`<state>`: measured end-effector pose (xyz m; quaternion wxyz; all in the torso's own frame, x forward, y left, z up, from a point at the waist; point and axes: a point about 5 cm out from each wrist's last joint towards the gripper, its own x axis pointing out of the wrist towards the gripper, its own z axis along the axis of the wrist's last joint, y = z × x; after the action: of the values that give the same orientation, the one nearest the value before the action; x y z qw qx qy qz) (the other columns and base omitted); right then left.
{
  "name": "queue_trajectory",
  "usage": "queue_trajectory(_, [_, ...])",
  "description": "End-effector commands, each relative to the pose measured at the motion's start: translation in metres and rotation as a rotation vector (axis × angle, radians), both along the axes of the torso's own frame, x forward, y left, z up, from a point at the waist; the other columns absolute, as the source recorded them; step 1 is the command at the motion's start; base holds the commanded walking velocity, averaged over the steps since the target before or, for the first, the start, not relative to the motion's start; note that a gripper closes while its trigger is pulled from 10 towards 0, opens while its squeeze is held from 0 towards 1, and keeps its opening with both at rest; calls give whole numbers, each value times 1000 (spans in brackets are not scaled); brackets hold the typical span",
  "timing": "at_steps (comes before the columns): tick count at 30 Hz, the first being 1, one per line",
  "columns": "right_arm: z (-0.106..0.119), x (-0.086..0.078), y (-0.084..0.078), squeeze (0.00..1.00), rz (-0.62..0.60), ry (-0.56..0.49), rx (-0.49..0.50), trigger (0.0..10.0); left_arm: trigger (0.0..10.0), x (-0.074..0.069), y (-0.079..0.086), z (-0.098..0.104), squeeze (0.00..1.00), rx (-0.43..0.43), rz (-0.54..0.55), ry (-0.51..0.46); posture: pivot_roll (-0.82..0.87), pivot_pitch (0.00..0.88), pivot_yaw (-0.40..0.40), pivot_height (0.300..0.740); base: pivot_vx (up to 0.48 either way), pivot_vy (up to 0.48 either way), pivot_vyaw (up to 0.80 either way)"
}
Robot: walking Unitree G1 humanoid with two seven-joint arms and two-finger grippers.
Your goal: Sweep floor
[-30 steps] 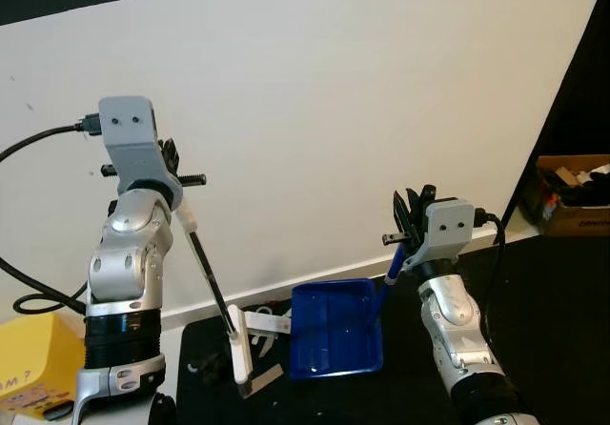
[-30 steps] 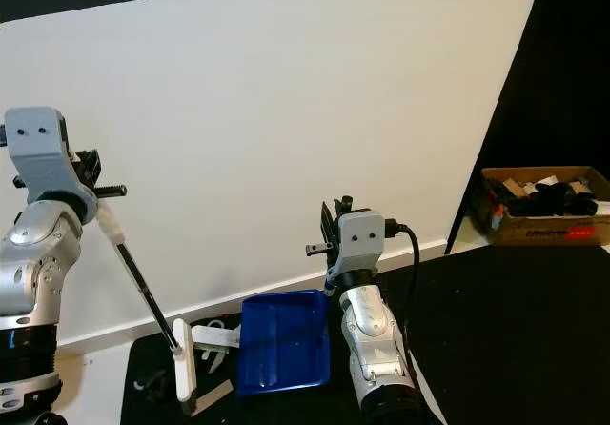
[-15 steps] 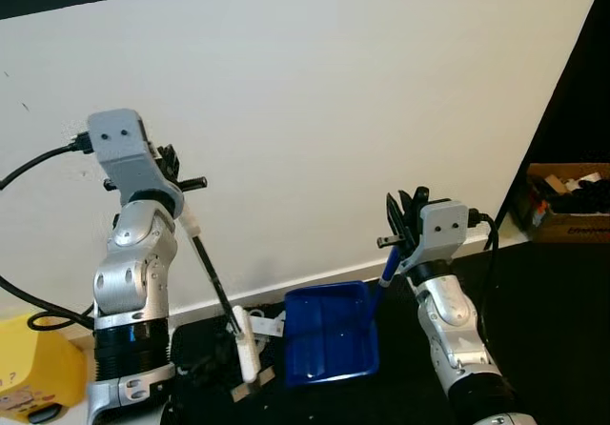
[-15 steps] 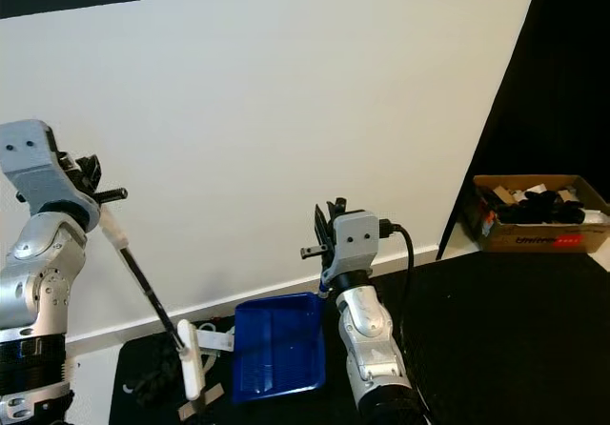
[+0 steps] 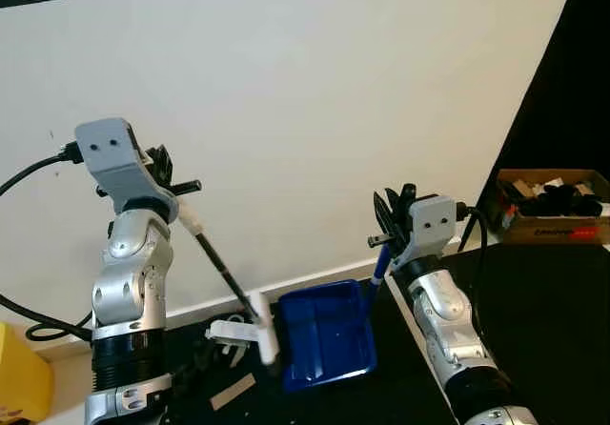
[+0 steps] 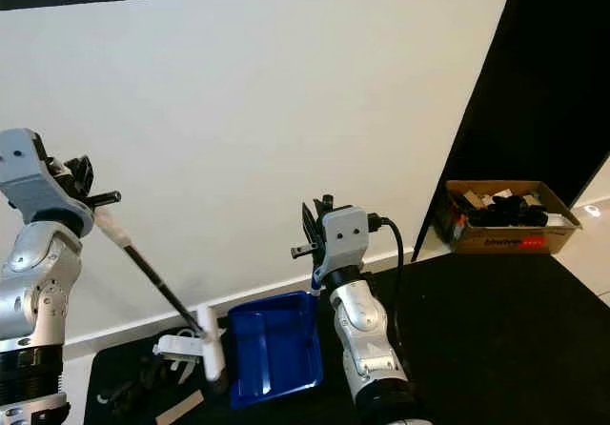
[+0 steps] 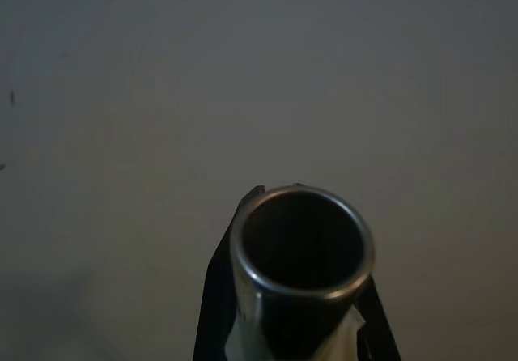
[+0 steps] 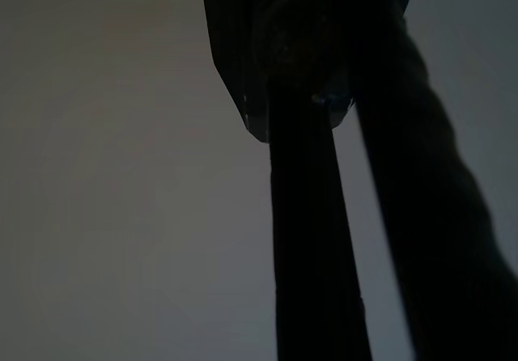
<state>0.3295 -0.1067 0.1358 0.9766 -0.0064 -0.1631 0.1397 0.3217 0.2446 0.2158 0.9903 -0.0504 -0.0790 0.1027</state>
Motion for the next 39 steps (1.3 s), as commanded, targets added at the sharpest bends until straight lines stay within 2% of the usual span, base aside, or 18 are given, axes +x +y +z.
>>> queue_trajectory(1, [6,2,-1,0,-10,-18,23,10000,10000,-3,7,9,0,49,20,-50,58,54,14,740,0,0,0])
queue_trajectory(9, [-2,5,-14,0,-88,22,54,10000,10000,-7,6,11,0,120,26,-84,59,47,26,740,0,0,0])
queue_trajectory(12, [-27,4,-26,0,-153,124,38,10000,10000,-7,2,3,0,132,13,-64,63,46,31,740,0,0,0])
queue_trajectory(18, [-39,4,-23,0,-142,193,34,10000,10000,-6,-10,-4,0,127,-21,-56,69,33,33,740,0,0,0])
queue_trajectory(19, [-45,4,-23,0,-146,220,26,10000,10000,-6,-12,-12,0,120,-26,-37,72,30,29,740,0,0,0])
queue_trajectory(24, [-50,3,-24,0,-146,226,0,10000,10000,-9,-12,-27,0,116,-24,-10,72,26,30,740,0,0,0])
queue_trajectory(25, [-52,2,-26,0,-155,218,-20,10000,10000,-12,-12,-41,0,128,-20,32,73,26,30,740,0,0,0])
queue_trajectory(28, [-54,1,-26,0,-158,218,-28,10000,10000,-15,-12,-52,0,140,-26,62,80,23,32,740,0,0,0])
queue_trajectory(30, [-59,0,-25,0,-167,220,-59,10000,10000,-21,-13,-72,0,150,-43,123,84,22,38,740,0,0,0])
queue_trajectory(33, [-60,-1,-25,0,-172,221,-77,10000,10000,-23,-15,-79,0,163,-54,147,84,22,38,740,0,0,0])
queue_trajectory(35, [-62,-2,-25,0,-178,226,-81,10000,10000,-28,-17,-90,0,176,-78,183,100,21,42,740,0,0,0])
queue_trajectory(36, [-64,-2,-25,0,-180,230,-89,10000,10000,-31,-18,-100,0,163,-89,213,103,22,43,740,0,0,0])
queue_trajectory(39, [-65,-2,-25,0,-180,235,-96,10000,10000,-35,-20,-111,0,148,-106,249,103,22,43,740,0,0,0])
